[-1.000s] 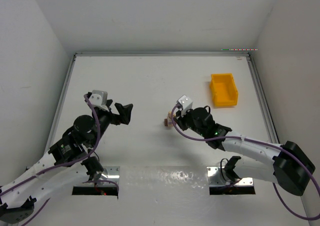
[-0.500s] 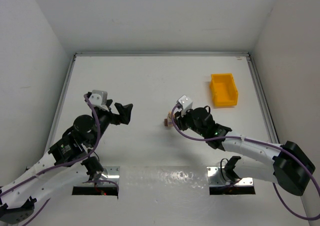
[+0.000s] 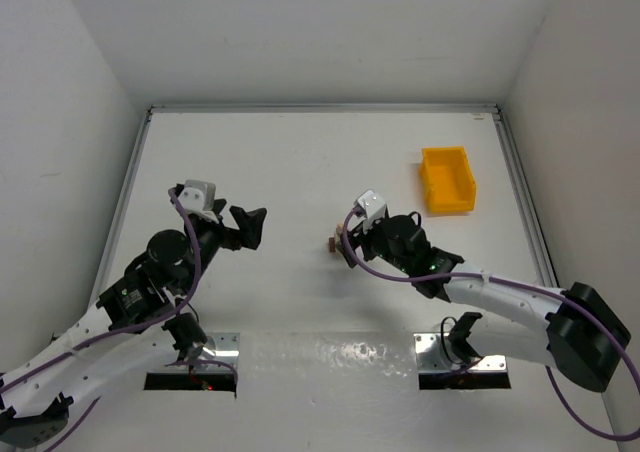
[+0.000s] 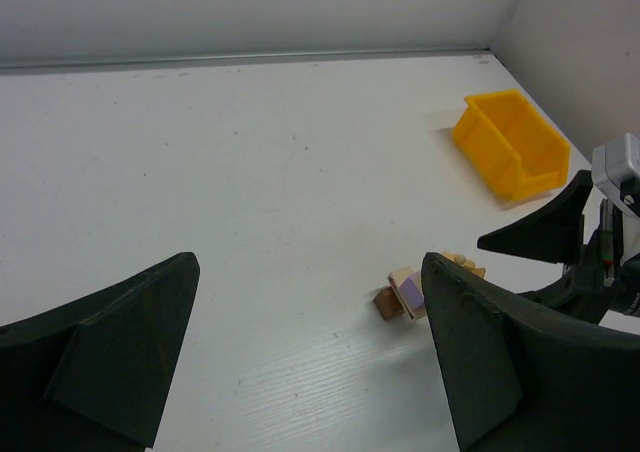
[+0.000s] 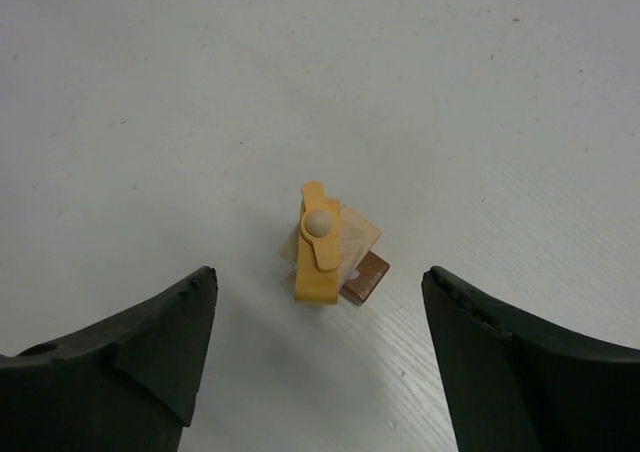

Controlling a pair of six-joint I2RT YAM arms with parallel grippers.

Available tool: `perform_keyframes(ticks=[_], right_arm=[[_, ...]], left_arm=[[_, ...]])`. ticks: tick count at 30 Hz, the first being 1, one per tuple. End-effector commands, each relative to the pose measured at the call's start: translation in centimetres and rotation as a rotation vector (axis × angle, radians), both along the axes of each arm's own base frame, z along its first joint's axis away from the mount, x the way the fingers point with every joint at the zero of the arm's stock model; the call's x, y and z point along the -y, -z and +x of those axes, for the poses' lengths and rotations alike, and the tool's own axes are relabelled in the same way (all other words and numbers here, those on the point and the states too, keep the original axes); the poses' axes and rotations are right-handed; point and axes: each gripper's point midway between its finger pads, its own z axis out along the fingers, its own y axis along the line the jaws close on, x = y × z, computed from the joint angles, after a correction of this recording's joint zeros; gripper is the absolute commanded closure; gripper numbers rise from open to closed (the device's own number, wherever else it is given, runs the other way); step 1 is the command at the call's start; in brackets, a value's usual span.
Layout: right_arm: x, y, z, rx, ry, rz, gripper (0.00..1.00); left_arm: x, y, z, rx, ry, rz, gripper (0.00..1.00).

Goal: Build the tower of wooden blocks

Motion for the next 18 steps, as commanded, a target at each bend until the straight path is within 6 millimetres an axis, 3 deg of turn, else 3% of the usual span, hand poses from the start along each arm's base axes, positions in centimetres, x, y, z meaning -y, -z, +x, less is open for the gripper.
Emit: perform_keyframes(ticks=[1,5,12,15,18], right_arm=[[-0.3,-2.2,0.5,0.059,0.012,0.060,0.16],[0.1,-3.5,0.7,0.092,0.031,0.074,0.01],[1.1,-8.6,1.0,0.192,0.069,0.133,0.01],[3.0,-10.4,1.4,0.237,0.170,0.170,0.01],[6.8,-12.5,1.6,0.292,0.346,0.220,0.04]], left_arm=[[-0.1,-0.7,0.3,0.026,-0.006,-0.018,0.09],[-0.1,-0.8,0.3,0.026,-0.006,-0.019,0.09],[-0.1,-0.7,0.6,0.026,-0.011,-0.002,0.09],[0.1,-0.2,0.7,0.015,-0.009,0.021,0.09],[0.2,0.2,0.8,-0.007,-0.007,0.042,0.09]])
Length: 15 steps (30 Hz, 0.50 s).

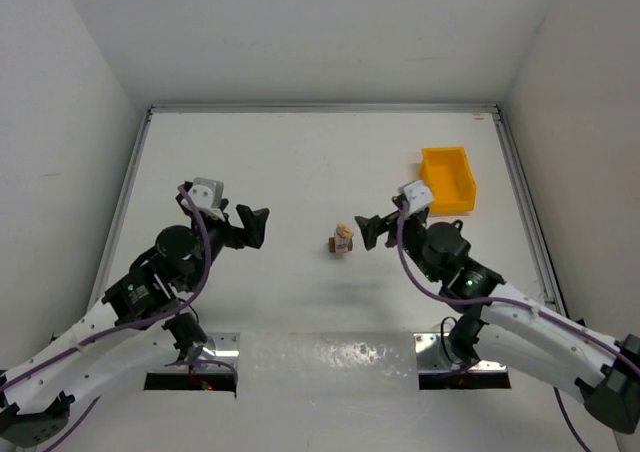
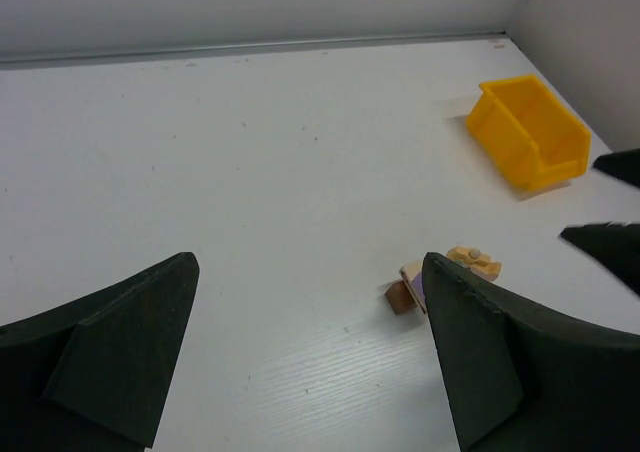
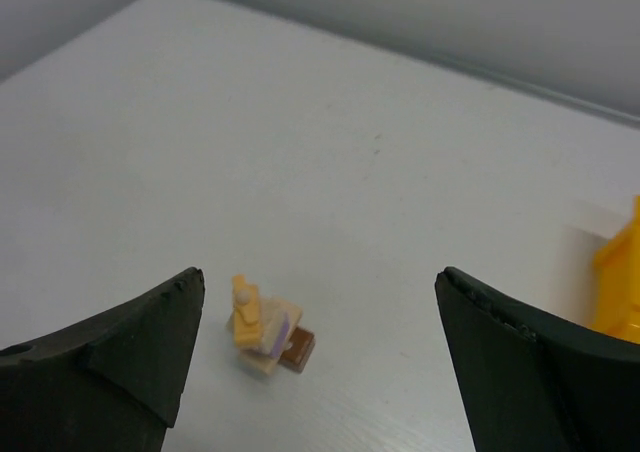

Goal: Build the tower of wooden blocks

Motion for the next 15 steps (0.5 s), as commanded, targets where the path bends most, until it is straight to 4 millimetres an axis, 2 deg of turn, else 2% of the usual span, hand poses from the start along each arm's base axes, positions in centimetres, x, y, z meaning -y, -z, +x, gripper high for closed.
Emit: perform_keyframes(ticks=[1,3,4,5,6,7,8,9,10,11,14,15], right_arm=[[5.3,-4.1,0.8,0.088,0.268,0.107,0.07],[7.6,-3.9,0.5,0.078,0.372,0.133,0.14],[8.8,-2.7,0.2,0.051,0.420,0.105,0.21],[10.6,-3.0,-0.2,0.058,0.491,0.126,0.48],[11.1,-2.4,-0.5,0.037,0.515,0.140,0.65],[11.8,-1.1,-1.0,0.002,0.530,0.124,0.90],[11.9,-0.2,-1.3,-0.022,0.533,0.113,0.96],[12.2,1.6,-1.8,-0.066,0.532,0.070,0.99],[12.2,2.4,-2.1,-0.088,0.530,0.071,1.00],[12.2,4.3,-2.5,-0.137,0.525,0.054,1.00],[12.2,7.1,-3.3,-0.202,0.519,0.056,1.00],[12.2,7.4,-3.5,-0.210,0.515,0.057,1.00]], left_arm=[[0.1,-0.5,0.3,0.007,0.001,0.009,0.09],[0.2,-0.7,0.2,0.010,0.016,0.001,0.09],[0.3,-0.7,0.1,0.012,0.020,-0.002,0.09],[0.3,-0.9,-0.1,0.018,0.031,-0.011,0.09],[0.3,-1.1,-0.2,0.023,0.032,-0.018,0.09],[0.1,-1.3,-0.3,0.031,0.032,-0.027,0.09],[0.1,-1.4,-0.3,0.033,0.031,-0.031,0.09],[-0.1,-1.5,-0.4,0.037,0.027,-0.036,0.09],[-0.2,-1.8,-0.5,0.045,0.026,-0.047,0.09],[-0.3,-1.9,-0.6,0.049,0.024,-0.053,0.09],[-0.8,-2.3,-0.7,0.063,0.013,-0.067,0.09],[-0.9,-2.3,-0.8,0.067,0.012,-0.071,0.09]])
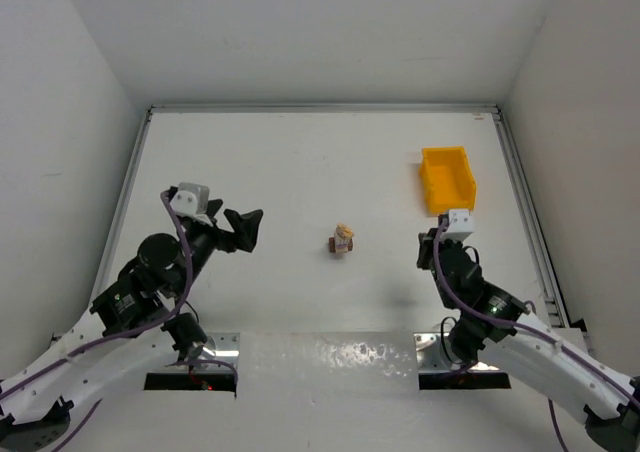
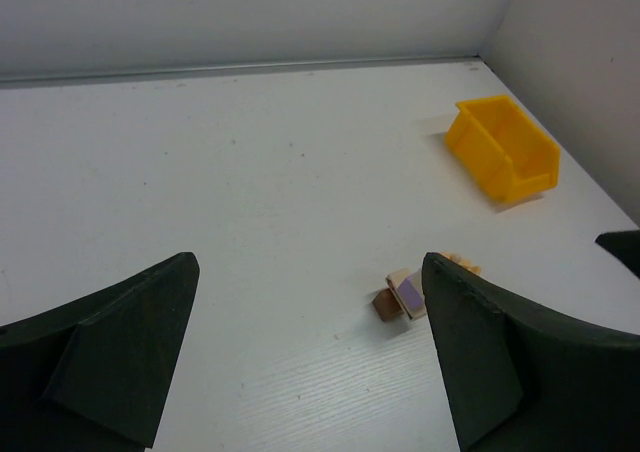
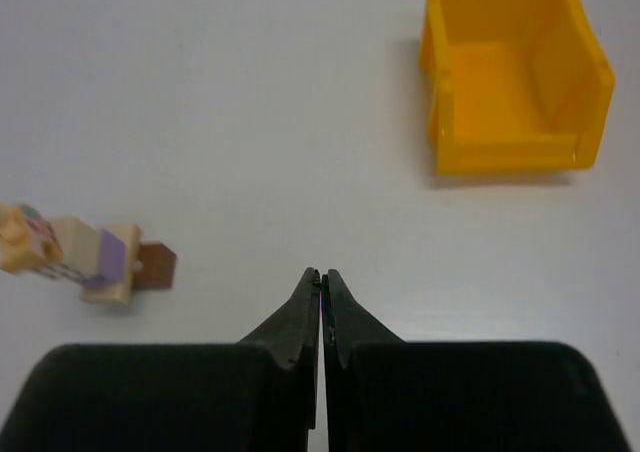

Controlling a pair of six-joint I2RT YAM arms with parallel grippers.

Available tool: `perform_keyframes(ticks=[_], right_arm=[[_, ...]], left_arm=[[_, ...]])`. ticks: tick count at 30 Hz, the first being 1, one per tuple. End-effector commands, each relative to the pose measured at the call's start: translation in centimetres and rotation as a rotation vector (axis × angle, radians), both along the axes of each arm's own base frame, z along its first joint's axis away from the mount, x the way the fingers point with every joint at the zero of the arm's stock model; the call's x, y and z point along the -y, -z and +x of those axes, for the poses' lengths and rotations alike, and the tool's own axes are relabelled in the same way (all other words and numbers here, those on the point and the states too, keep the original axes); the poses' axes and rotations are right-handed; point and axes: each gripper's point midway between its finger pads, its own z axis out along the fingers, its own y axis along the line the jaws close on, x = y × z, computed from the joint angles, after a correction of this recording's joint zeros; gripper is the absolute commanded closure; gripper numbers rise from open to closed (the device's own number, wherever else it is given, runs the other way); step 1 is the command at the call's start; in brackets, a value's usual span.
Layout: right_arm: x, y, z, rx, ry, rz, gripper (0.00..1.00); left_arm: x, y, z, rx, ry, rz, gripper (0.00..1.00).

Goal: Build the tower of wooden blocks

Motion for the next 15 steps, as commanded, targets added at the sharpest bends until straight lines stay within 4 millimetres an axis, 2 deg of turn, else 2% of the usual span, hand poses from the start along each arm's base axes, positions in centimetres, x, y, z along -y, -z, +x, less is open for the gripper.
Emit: perform_keyframes(ticks=[1,6,9,15], right_arm=[[0.73,3.01,-1.15,-0.091,0.029,0.018,1.00],[0.40,3.33,-1.47,-0.131,0.003,-0.005,0.67],[0.90,3.57,-1.36,-0.139,0.032,-0.030,0.54],[1.24,3.39,-0.78,-0.117,0.057,-0.061,0.37]], left_arm=[[-0.65,-1.27,0.15,0.036,-0.026,-0.040,0.09],[-0.91,-1.13,0.25,0.033,-0.041,-0.037,0.11],[-0.82,-0.90,0.46,0.028,-0.044,-0.025,0.12],[-0.49,-0.31,0.93,0.017,-0.042,-0.009,0.13]])
